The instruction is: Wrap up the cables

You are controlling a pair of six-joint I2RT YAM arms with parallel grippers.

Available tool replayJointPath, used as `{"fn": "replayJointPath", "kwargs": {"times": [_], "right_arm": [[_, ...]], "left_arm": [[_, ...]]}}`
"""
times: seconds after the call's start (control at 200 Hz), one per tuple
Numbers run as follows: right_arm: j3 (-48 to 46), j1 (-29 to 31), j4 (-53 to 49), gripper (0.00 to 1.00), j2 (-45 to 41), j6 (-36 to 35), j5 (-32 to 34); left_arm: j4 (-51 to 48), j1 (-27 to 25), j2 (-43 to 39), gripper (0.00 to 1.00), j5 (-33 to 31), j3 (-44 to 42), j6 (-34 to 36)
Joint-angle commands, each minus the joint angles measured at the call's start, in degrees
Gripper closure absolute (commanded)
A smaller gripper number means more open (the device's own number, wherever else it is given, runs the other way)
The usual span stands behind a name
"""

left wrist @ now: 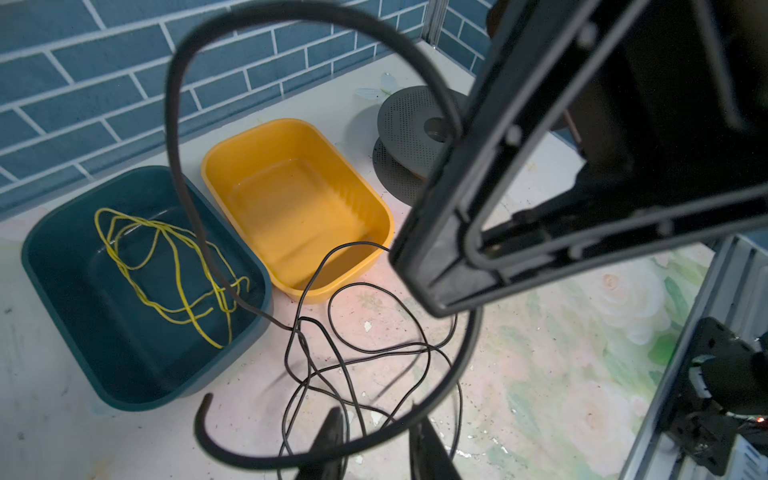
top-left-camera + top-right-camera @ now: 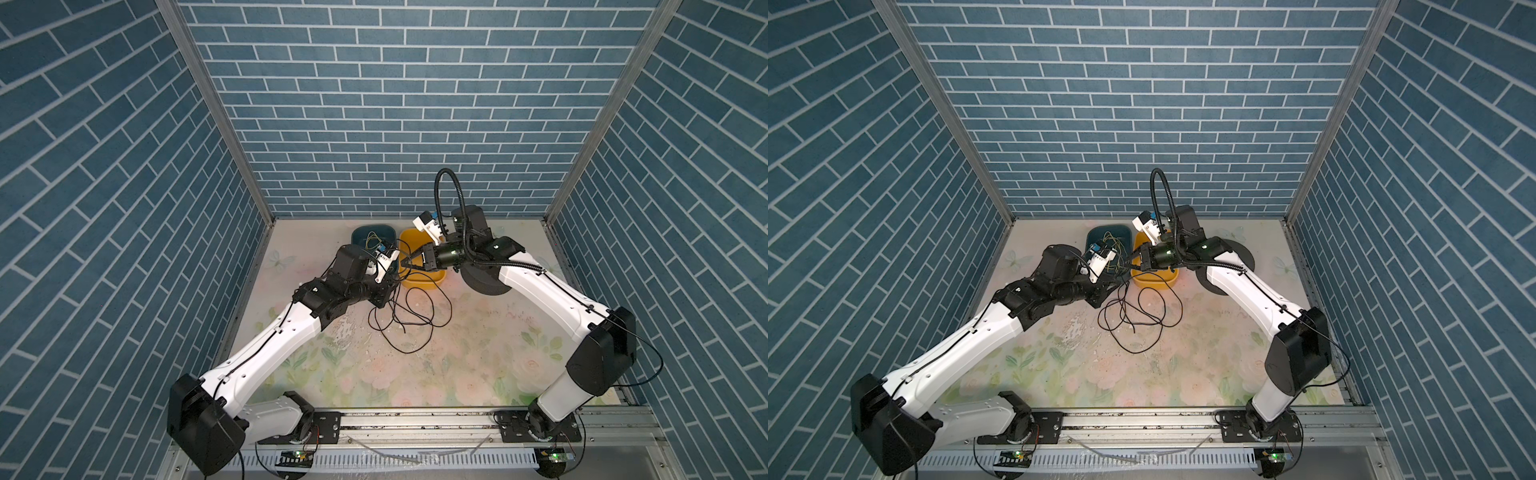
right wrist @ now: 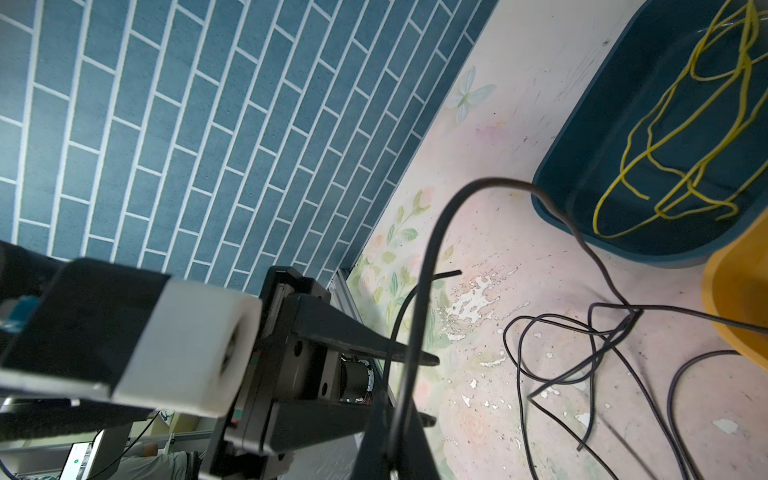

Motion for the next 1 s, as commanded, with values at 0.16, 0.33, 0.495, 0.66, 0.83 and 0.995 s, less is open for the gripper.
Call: {"fn": "replayJointPath", "kwargs": {"times": [0.16, 0.33, 0.495, 0.66, 0.83, 0.995], "right_arm": [[3.11, -0.18, -0.42, 1.0, 0.79, 0.57, -0.96], [4.05, -0.32, -1.36, 1.0, 0.78, 0.32, -0.96], [6.27, -0.41, -5.08, 1.0, 2.07, -1.35, -2.13], [8.81, -0.5, -9.86, 1.0, 3.06, -3.9, -2.95], [9.98, -0.49, -11.81, 1.0, 3.56, -5.23, -3.69], [10.09, -0.67, -11.51, 1.0, 3.79, -5.14, -4.22]], "left_arm": [[-2.93, -0.33, -0.87, 0.81, -2.09, 2.15, 1.4], [-7.2, -0.24, -2.65, 0.22, -4.62, 2.69, 4.43], [-8.09, -0.24, -2.05, 0.26, -1.3, 3.81, 6.6], [-9.57, -0.24, 0.32, 0.35, 2.14, 6.91, 8.19], [-11.29, -0.25, 3.5, 0.46, 4.34, 10.48, 8.47], [-12.3, -0.15, 5.15, 0.58, 4.7, 12.1, 8.75]]}}
